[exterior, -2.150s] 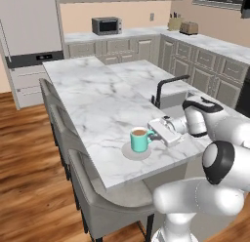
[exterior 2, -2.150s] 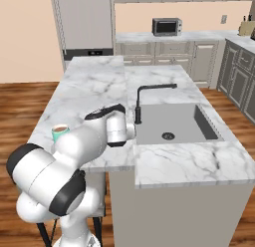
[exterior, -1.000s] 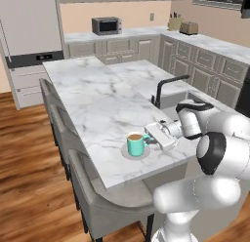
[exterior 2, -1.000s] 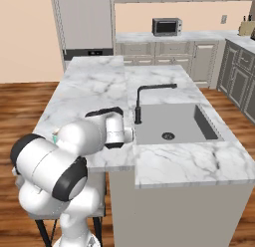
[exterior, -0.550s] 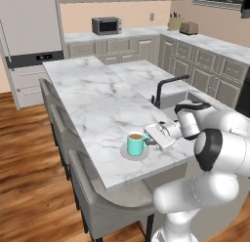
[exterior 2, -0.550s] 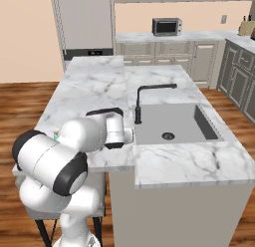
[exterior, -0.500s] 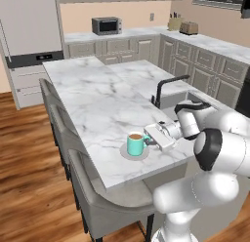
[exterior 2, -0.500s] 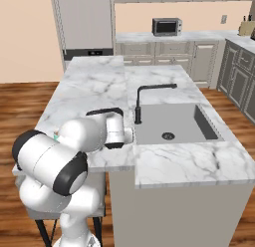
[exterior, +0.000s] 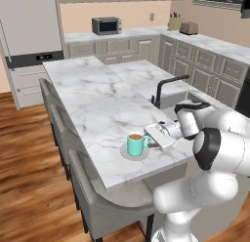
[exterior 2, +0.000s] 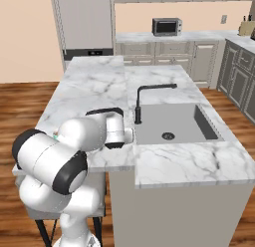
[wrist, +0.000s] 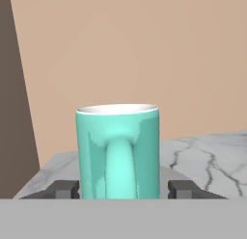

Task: Pick the cup of tea, navigate to the dining table, and place it on the saucer.

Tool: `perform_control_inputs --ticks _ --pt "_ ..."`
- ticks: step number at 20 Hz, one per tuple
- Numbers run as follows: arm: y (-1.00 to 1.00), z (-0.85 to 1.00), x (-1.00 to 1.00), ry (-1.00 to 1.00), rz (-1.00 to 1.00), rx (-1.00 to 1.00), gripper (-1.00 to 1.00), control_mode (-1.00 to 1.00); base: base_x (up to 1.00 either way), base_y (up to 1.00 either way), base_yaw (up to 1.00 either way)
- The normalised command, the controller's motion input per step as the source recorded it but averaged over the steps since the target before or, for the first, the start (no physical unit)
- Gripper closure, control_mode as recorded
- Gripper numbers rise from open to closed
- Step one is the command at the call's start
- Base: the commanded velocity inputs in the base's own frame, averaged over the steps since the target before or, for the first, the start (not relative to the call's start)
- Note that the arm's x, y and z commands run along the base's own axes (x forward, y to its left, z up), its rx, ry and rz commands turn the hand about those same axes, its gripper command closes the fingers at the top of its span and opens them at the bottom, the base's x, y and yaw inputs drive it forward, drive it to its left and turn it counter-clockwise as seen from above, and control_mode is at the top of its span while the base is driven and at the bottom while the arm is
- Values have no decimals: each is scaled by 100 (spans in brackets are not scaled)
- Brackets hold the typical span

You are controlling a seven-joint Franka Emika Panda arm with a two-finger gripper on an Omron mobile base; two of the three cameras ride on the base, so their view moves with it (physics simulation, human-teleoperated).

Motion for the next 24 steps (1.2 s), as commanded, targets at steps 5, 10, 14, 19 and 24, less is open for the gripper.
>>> perform_control_inputs --ticks 5,10,14,19,24 --pt "0 2 0 0 0 0 -100 -100 0 0 0" --pt "-2 67 -1 0 0 3 -100 -100 0 0 0" --pt "-12 100 -23 0 -1 13 -100 -100 0 0 0" --pt "-15 83 -77 0 -2 6 -100 -100 0 0 0" --pt "-18 65 -82 2 -8 0 -100 -100 0 0 0"
